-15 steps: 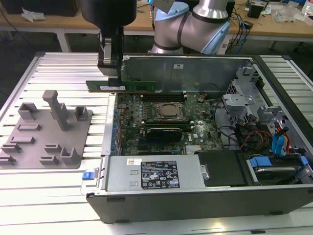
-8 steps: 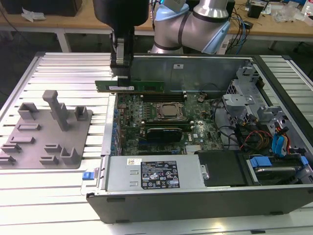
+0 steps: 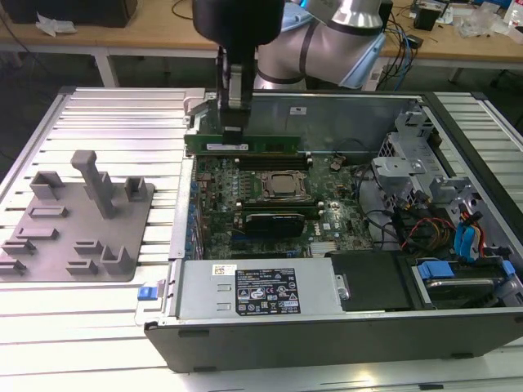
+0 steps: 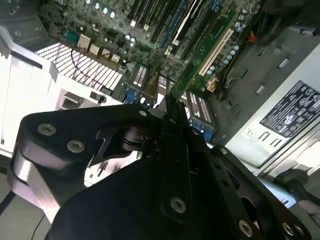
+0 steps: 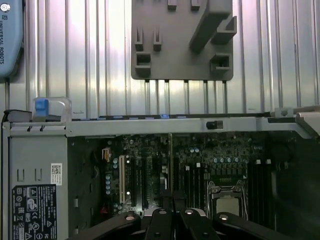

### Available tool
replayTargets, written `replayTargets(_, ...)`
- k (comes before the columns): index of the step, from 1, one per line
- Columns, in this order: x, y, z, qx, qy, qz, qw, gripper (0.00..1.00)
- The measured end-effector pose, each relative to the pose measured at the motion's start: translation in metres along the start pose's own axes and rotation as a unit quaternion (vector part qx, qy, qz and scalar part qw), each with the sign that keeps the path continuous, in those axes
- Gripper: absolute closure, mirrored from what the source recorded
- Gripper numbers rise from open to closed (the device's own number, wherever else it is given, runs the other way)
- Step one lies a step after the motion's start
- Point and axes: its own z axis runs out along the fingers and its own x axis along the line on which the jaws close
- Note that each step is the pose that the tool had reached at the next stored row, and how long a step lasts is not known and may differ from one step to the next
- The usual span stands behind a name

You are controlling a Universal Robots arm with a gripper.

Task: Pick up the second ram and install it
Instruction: 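Pick up the second ram and move it above second insertion slot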

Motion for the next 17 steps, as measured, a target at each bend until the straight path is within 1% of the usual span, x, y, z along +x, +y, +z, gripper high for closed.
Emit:
replayTargets(4,-0.0010,-0.0121,0.0024,-0.0001,0.0000,0.000,1.0000,0.91)
replayTargets(5,-0.0020,-0.0177,0.0044,-0.0004,0.0001,0.000,1.0000,0.91)
replayTargets(7,-0.0033,-0.0229,0.0067,-0.0009,0.0000,0.000,1.0000,0.91)
replayTargets(10,-0.0083,-0.0372,0.0130,-0.0034,0.0002,0.000,1.0000,0.91)
replayTargets(13,-0.0122,-0.0420,0.0175,-0.0047,0.0001,0.000,1.0000,0.91)
replayTargets(15,-0.0178,-0.0439,0.0228,-0.0058,0.0001,0.000,1.0000,0.91)
replayTargets(17,-0.0251,-0.0453,0.0278,-0.0067,0.0002,0.000,1.0000,0.91)
